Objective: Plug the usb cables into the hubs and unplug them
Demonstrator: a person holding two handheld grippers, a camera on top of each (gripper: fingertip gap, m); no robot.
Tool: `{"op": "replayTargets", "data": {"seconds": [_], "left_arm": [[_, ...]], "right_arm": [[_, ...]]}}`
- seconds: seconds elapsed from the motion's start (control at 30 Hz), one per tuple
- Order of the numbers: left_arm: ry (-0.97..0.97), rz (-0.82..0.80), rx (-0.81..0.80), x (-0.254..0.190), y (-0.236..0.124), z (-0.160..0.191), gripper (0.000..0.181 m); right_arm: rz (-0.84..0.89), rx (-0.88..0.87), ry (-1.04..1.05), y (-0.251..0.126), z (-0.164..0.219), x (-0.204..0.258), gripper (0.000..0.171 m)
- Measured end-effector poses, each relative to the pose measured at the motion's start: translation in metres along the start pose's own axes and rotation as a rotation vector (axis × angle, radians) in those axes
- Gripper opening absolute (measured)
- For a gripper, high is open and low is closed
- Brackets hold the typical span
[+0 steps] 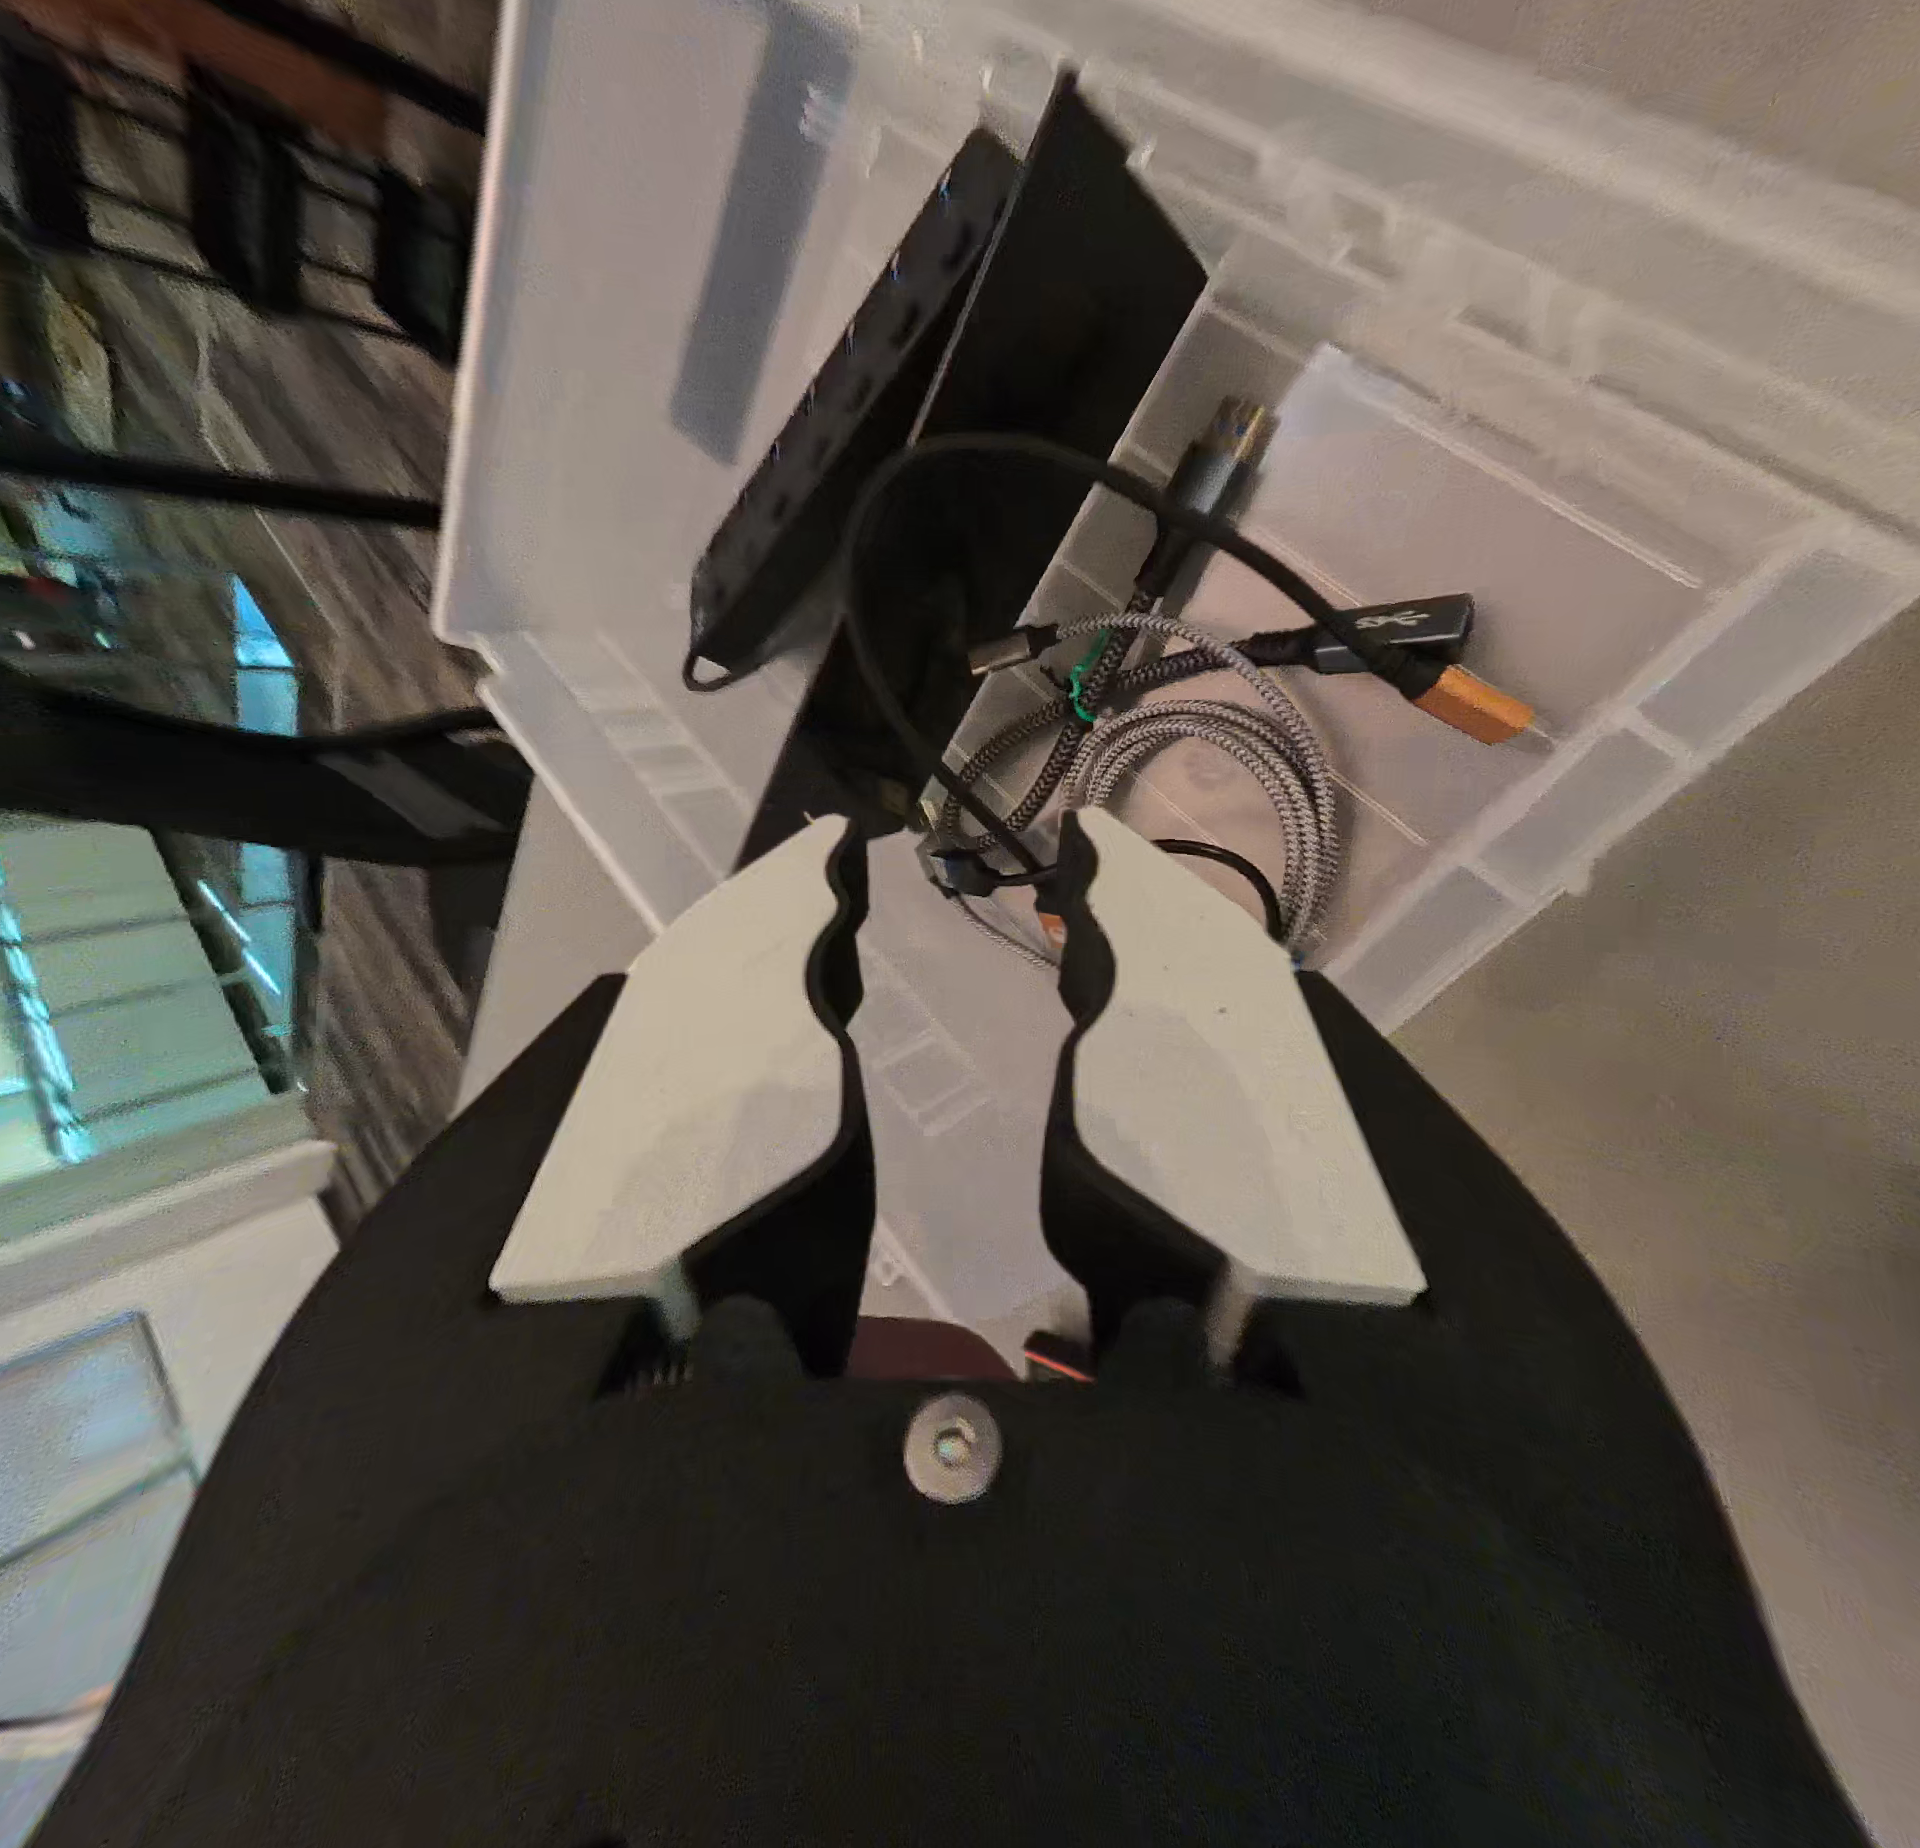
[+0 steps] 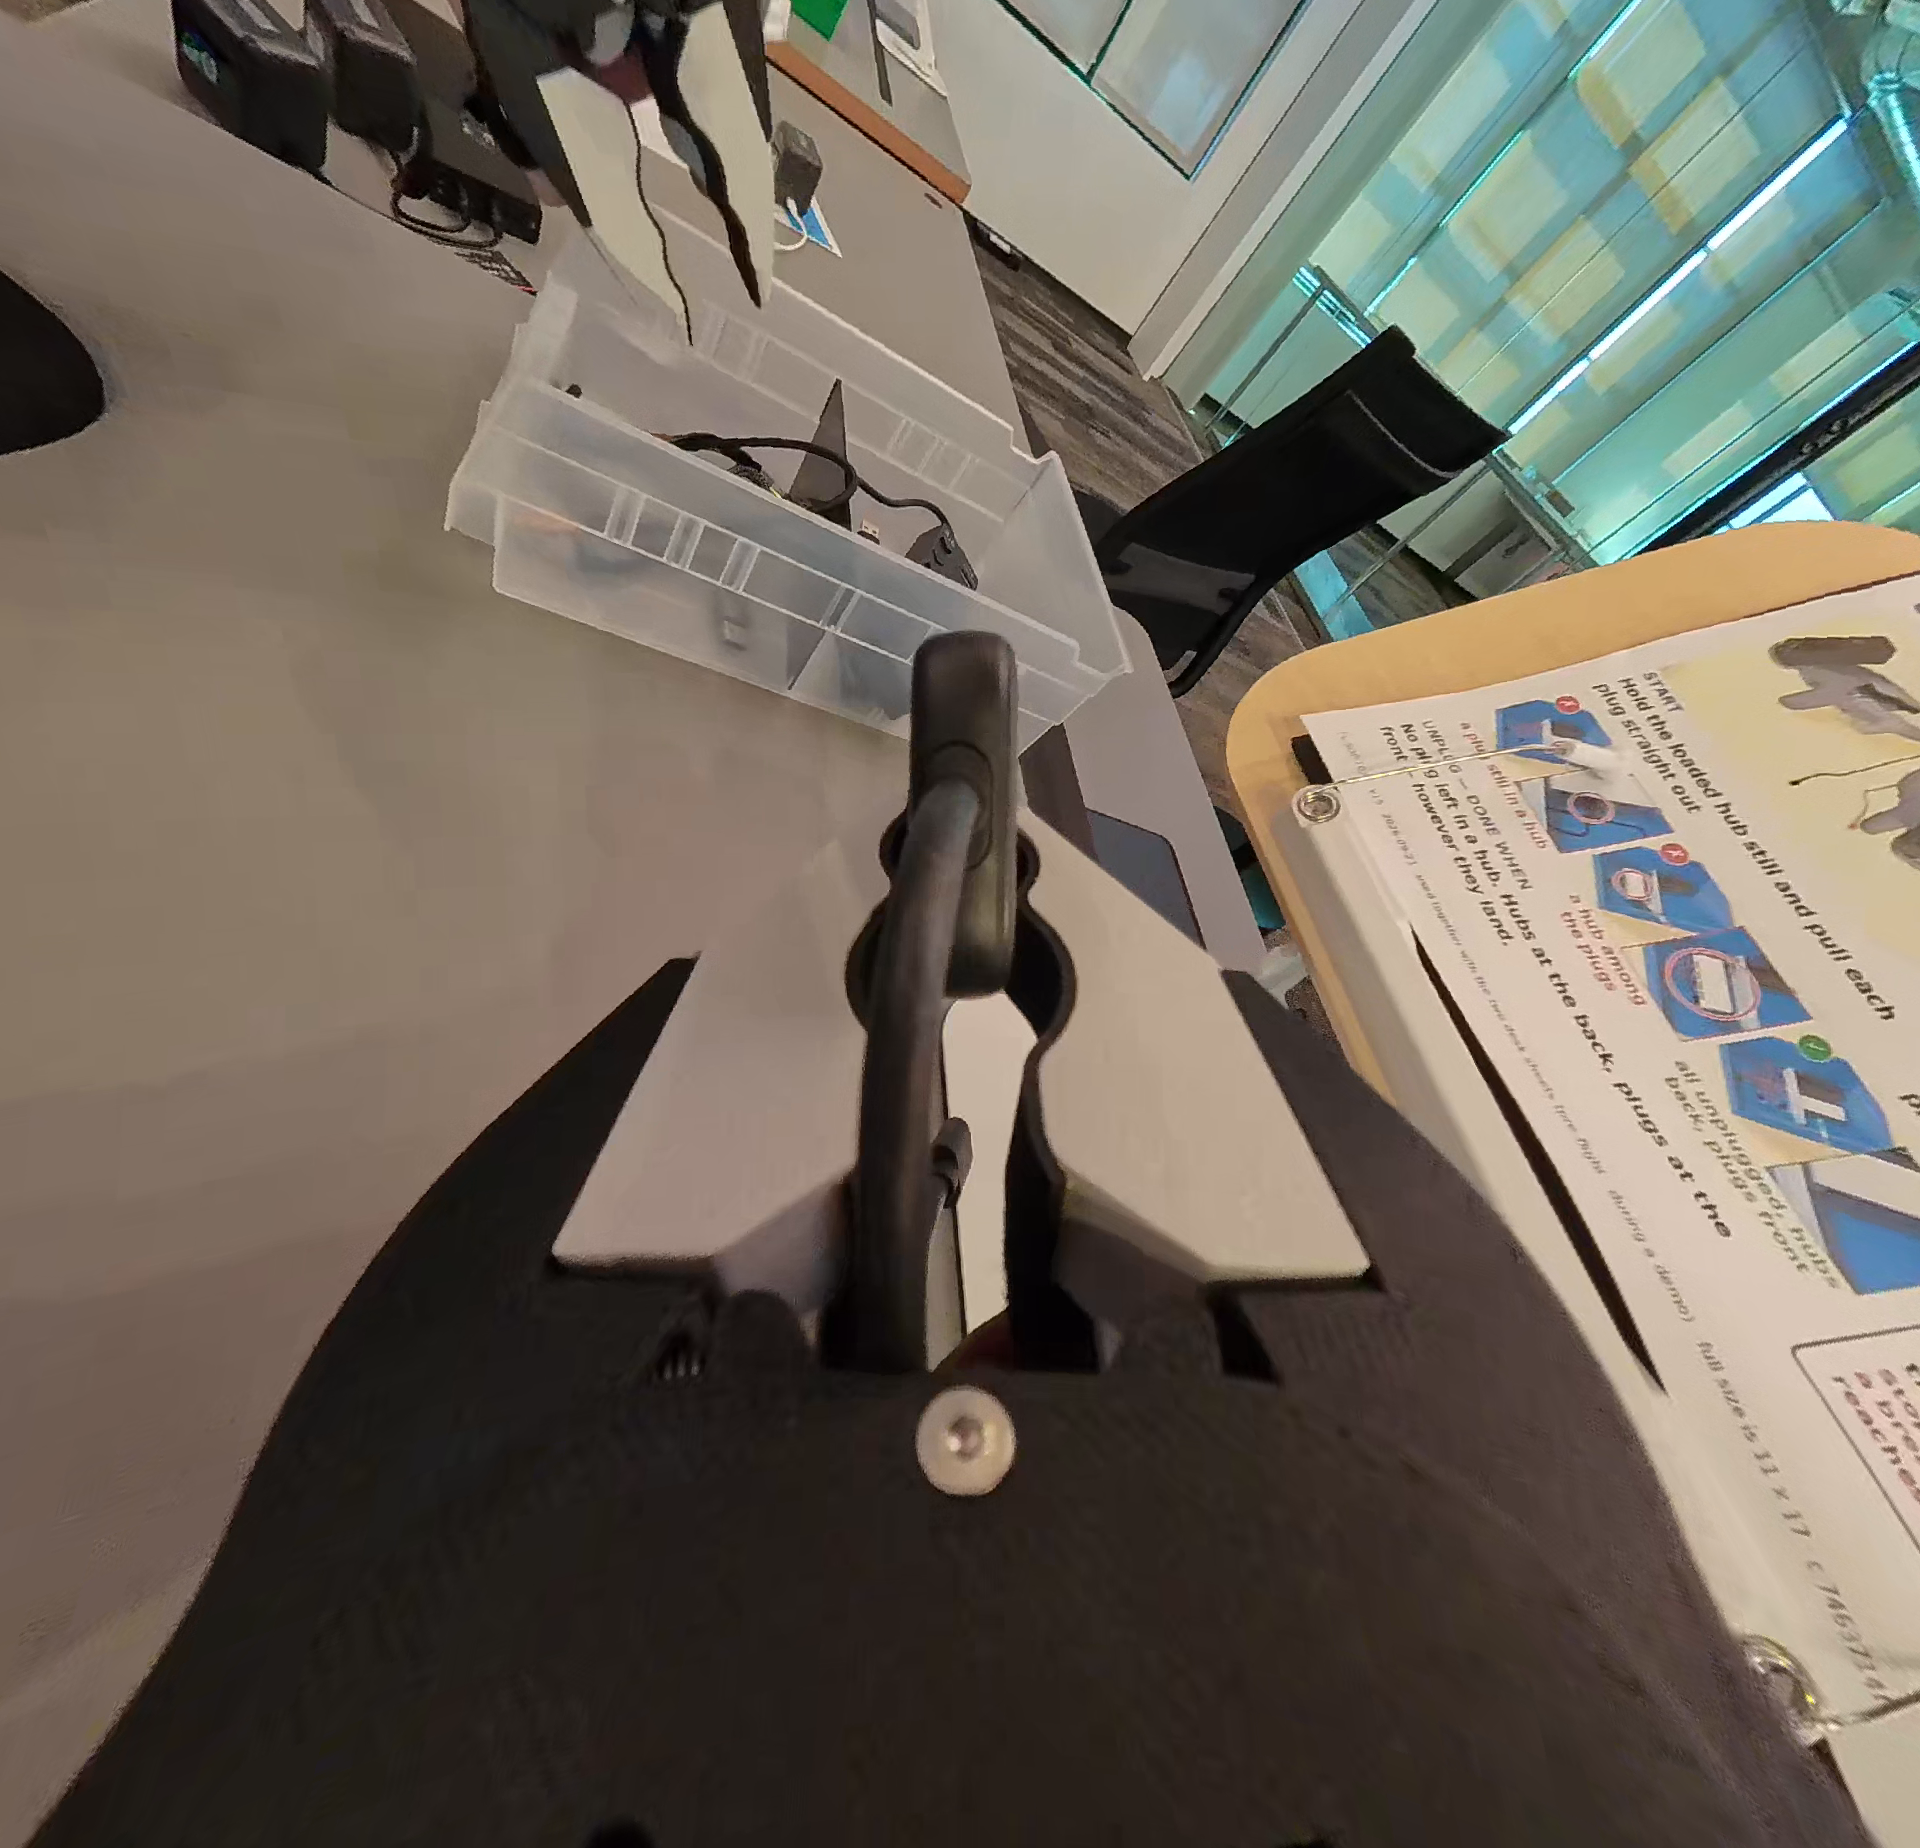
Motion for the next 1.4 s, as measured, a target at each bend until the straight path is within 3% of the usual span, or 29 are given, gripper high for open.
{"op": "replayTargets", "data": {"seconds": [0.3, 0.43, 0.5, 0.77, 0.9, 1.27, 1.4], "left_arm": [[-0.147, -0.071, 0.187, -0.012, 0.065, 0.018, 0.033], [-0.182, -0.082, 0.263, -0.014, 0.078, 0.027, 0.008], [-0.2, -0.088, 0.261, -0.011, 0.079, 0.027, 0.006], [-0.223, -0.266, 0.125, 0.029, 0.051, 0.009, 0.003], [-0.26, -0.277, 0.035, 0.04, 0.039, 0.001, 0.003], [-0.619, -0.247, -0.303, 0.067, 0.019, -0.019, 0.004], [-0.648, -0.248, -0.431, 0.078, -0.002, -0.034, 0.004]], "right_arm": [[-0.007, 0.011, 0.005, 0.006, 0.004, 0.001, 0.009], [0.001, 0.003, 0.007, 0.004, 0.004, 0.0, 0.009], [0.004, -0.001, 0.008, 0.002, 0.003, -0.001, 0.009], [0.019, -0.017, 0.006, -0.003, 0.0, -0.003, 0.009], [0.025, -0.02, 0.004, -0.005, -0.002, -0.004, 0.01], [0.032, -0.037, 0.01, -0.009, -0.002, -0.005, 0.009], [0.031, -0.037, 0.012, -0.009, -0.002, -0.005, 0.009]]}}
Point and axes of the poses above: each gripper's, where its closed fingertips meet, y out along the fingers, z out of its underside, x = y × z across the jaws, the point moved 2 cm from there along -y, back along the fingers, and after that the axes turned 9 degrees about -z, right-handed, at the moved point
